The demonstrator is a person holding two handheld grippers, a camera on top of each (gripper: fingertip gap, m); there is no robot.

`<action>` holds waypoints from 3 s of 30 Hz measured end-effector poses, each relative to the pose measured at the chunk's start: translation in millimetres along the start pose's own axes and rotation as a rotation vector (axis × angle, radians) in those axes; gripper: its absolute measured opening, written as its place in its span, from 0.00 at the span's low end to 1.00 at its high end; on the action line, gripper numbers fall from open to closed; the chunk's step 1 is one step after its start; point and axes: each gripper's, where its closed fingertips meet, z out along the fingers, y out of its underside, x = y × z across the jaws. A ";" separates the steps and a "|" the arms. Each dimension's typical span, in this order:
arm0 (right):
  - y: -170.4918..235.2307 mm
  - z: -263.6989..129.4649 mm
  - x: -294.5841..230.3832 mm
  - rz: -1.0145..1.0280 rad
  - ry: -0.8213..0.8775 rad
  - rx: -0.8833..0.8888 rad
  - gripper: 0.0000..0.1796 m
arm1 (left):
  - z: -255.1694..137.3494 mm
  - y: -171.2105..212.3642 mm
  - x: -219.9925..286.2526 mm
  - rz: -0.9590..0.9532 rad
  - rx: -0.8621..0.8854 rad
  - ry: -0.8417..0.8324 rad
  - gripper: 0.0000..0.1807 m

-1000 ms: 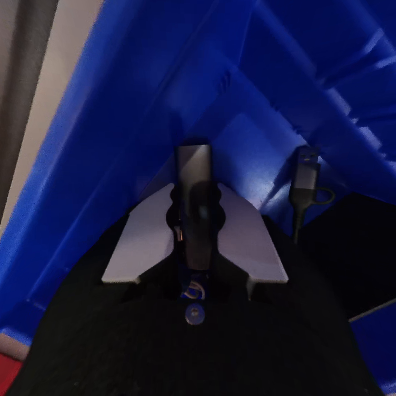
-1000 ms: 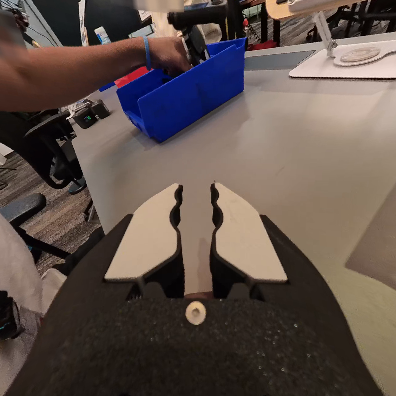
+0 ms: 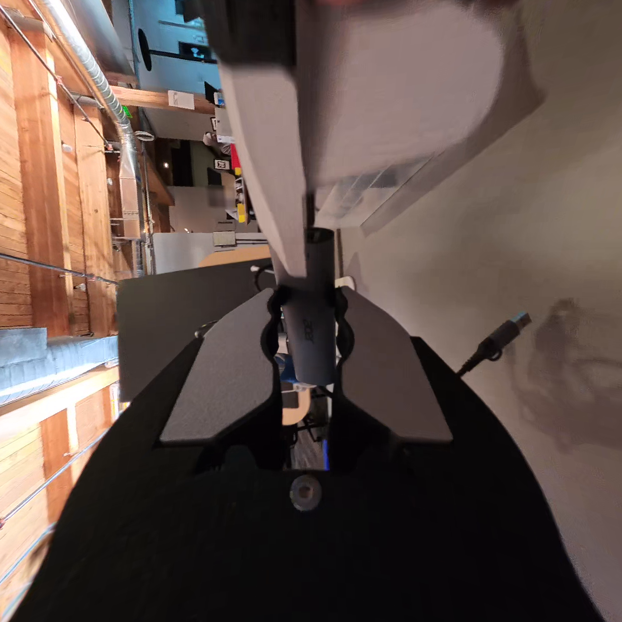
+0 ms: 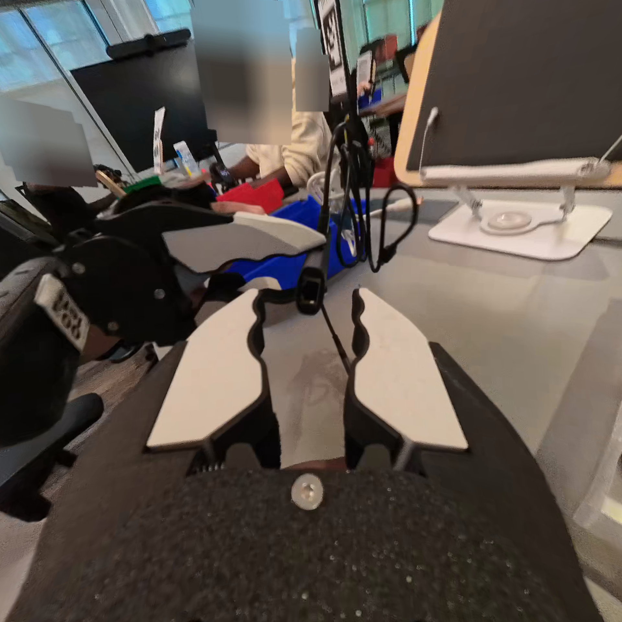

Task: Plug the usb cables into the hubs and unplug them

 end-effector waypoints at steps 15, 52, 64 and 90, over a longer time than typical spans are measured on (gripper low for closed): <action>84.9 5.0 14.6 0.163 -0.118 -0.114 0.10 | -39.9 7.1 62.9 -1.228 0.277 0.361 0.18; 63.4 0.1 -36.6 0.535 -0.538 0.126 0.09 | -77.6 -15.8 81.5 -1.726 0.704 0.780 0.11; 73.2 1.7 5.9 -0.004 -0.020 0.019 0.18 | -57.4 46.9 89.7 -1.046 0.108 0.271 0.10; 102.7 35.4 -24.9 -0.035 0.107 -0.144 0.09 | -38.9 46.1 121.2 -0.476 -0.230 0.098 0.10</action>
